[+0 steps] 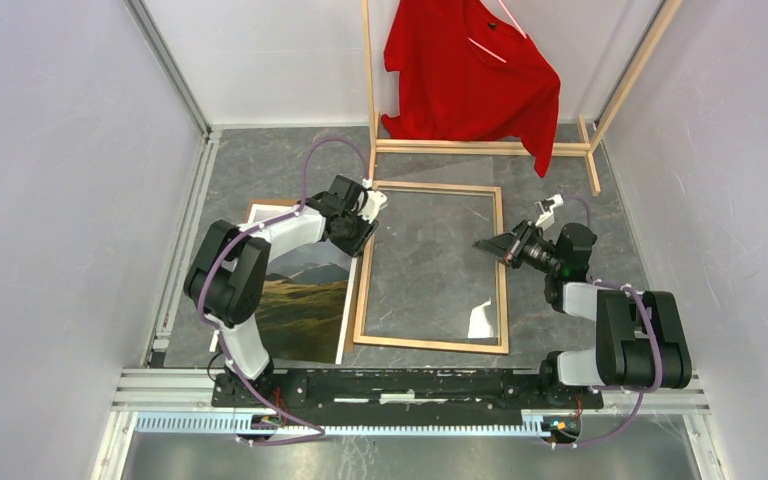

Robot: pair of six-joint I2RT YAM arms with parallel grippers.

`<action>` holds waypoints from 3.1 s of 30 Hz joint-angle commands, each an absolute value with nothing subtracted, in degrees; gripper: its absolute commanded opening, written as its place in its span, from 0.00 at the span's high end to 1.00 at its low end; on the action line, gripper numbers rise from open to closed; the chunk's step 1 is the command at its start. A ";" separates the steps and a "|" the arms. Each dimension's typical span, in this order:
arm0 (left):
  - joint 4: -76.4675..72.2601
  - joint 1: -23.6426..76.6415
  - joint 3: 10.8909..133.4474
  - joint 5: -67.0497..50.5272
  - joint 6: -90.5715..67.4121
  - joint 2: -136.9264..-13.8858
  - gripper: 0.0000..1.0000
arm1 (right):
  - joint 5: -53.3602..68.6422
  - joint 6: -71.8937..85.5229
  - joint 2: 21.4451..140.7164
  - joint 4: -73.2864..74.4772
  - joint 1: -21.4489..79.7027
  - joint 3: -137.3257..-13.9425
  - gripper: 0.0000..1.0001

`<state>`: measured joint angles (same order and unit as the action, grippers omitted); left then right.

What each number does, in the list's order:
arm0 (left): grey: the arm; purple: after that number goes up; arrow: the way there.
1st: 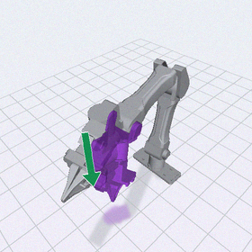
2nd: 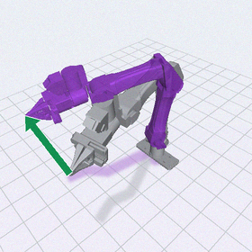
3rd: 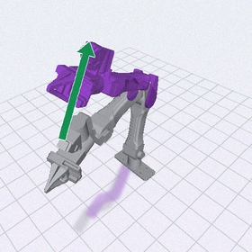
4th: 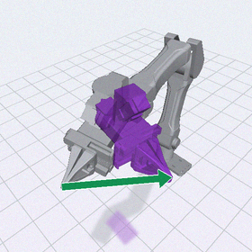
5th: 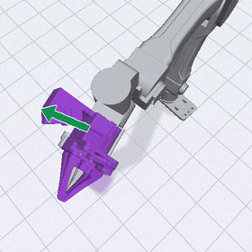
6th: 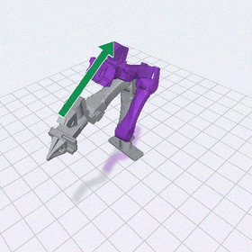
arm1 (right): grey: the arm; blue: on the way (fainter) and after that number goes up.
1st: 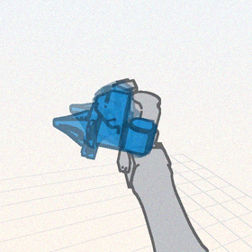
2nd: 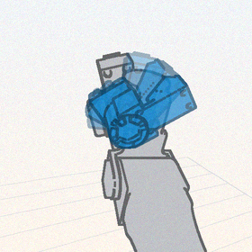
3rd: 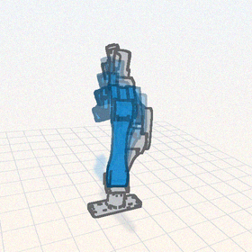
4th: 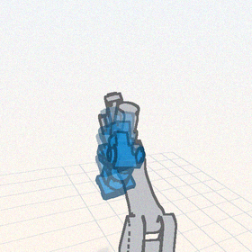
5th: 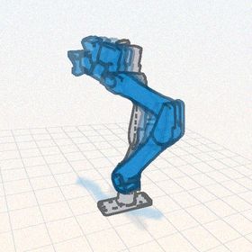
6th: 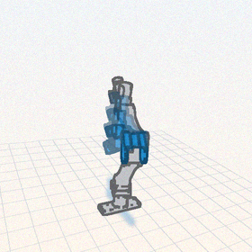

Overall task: Put the photo into the frame
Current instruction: Place the photo frame item in the photo frame.

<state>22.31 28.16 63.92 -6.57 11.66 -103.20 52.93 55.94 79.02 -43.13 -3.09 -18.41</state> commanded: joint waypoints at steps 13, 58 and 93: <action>20.66 28.92 63.20 -8.01 13.55 -103.29 0.57 | 48.43 66.46 74.88 -41.79 -0.55 -18.86 1.00; 20.04 28.84 61.41 -8.84 13.86 -101.69 0.67 | 40.95 63.88 71.14 -29.47 4.69 -24.54 1.00; 20.31 28.85 61.35 -9.00 13.99 -101.71 0.69 | 35.42 67.83 68.25 -30.14 2.64 -14.25 1.00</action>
